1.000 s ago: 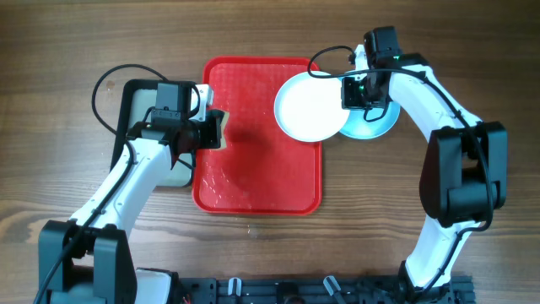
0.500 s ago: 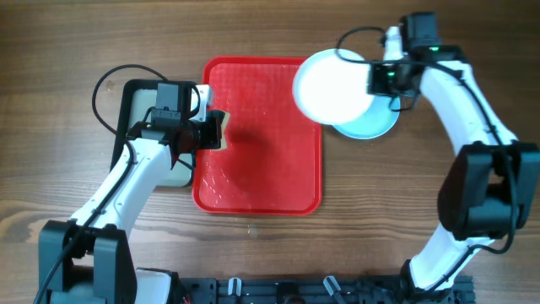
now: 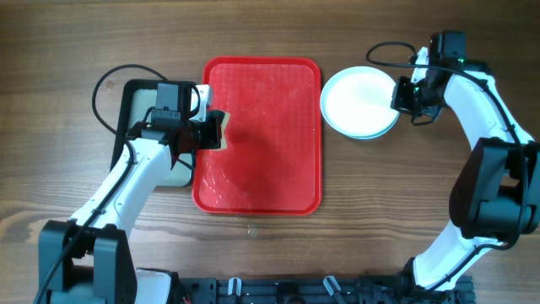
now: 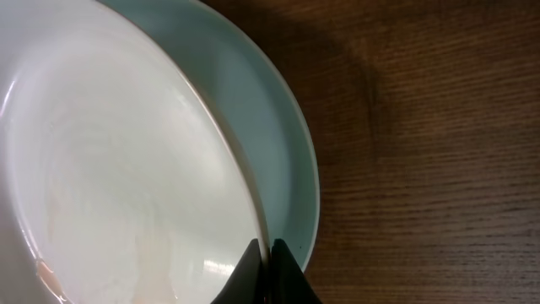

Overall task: Clean dirty plates on tray and stack at the side
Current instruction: 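Lower the white plate onto the light-blue plates and release it, then wipe the red tray surface with the sponge in the left gripper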

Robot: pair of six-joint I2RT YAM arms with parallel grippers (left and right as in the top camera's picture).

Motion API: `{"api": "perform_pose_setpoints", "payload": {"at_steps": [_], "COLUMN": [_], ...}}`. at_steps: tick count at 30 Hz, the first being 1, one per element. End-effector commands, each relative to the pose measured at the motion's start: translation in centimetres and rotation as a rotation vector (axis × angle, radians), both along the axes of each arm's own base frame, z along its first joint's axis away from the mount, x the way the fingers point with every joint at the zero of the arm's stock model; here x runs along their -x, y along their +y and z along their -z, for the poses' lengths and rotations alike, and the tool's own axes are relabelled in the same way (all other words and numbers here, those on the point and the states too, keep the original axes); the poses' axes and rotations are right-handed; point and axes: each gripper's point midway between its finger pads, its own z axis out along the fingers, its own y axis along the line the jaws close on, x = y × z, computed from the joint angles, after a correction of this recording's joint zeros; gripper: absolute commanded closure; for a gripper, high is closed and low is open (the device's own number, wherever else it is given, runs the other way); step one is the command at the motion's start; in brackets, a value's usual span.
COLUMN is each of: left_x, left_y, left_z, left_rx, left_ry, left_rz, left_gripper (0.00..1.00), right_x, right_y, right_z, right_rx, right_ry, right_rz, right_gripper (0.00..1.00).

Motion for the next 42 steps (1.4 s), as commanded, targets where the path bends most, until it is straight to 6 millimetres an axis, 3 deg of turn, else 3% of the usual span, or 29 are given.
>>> {"api": "perform_pose_setpoints", "payload": {"at_steps": [1, 6, 13, 18, 23, 24, 29, 30, 34, 39, 42], "left_x": [0.1, 0.1, 0.1, 0.1, 0.5, 0.8, 2.5, 3.4, 5.7, 8.8, 10.8], "left_y": [-0.2, -0.2, -0.2, -0.2, -0.8, -1.2, -2.2, -2.5, -3.1, -4.4, -6.4], "left_z": [0.0, 0.0, 0.0, 0.0, 0.0, -0.1, 0.4, 0.7, 1.3, 1.9, 2.0], "left_rx": [0.021, 0.021, 0.021, 0.021, 0.043, 0.058, 0.071, 0.063, 0.048, 0.027, 0.005], "left_ry": [0.010, 0.010, 0.010, 0.010, 0.016, 0.018, 0.078, 0.106, 0.195, 0.291, 0.323], "left_rz": [-0.003, -0.003, -0.003, -0.003, 0.042, 0.069, 0.126, 0.146, 0.178, 0.240, 0.329], "left_gripper": [0.96, 0.96, 0.96, 0.96, 0.96, 0.96, 0.96, 0.96, 0.96, 0.96, 0.96], "right_x": [0.0, 0.0, 0.0, -0.1, -1.3, -1.5, -2.2, -2.2, -2.3, -2.7, -3.3], "right_y": [-0.3, -1.6, -1.6, -0.3, 2.9, 3.5, 6.8, 7.2, 7.0, 4.7, 3.0], "right_z": [-0.3, -0.2, -0.2, -0.4, -3.1, -3.8, -6.4, -6.6, -6.5, -5.2, -4.7], "right_rx": [0.012, 0.087, 0.087, 0.017, -0.172, -0.213, -0.424, -0.452, -0.479, -0.389, -0.328], "right_ry": [-0.013, -0.010, -0.011, -0.017, -0.067, -0.081, -0.141, -0.144, -0.093, -0.039, -0.037], "right_rz": [0.002, 0.022, 0.022, 0.003, -0.051, -0.063, -0.126, -0.132, -0.007, 0.219, 0.358], "right_gripper": [0.96, 0.96, 0.95, 0.49, 0.33, 0.26, 0.14, 0.03, 0.01, 0.01, 0.00]}}
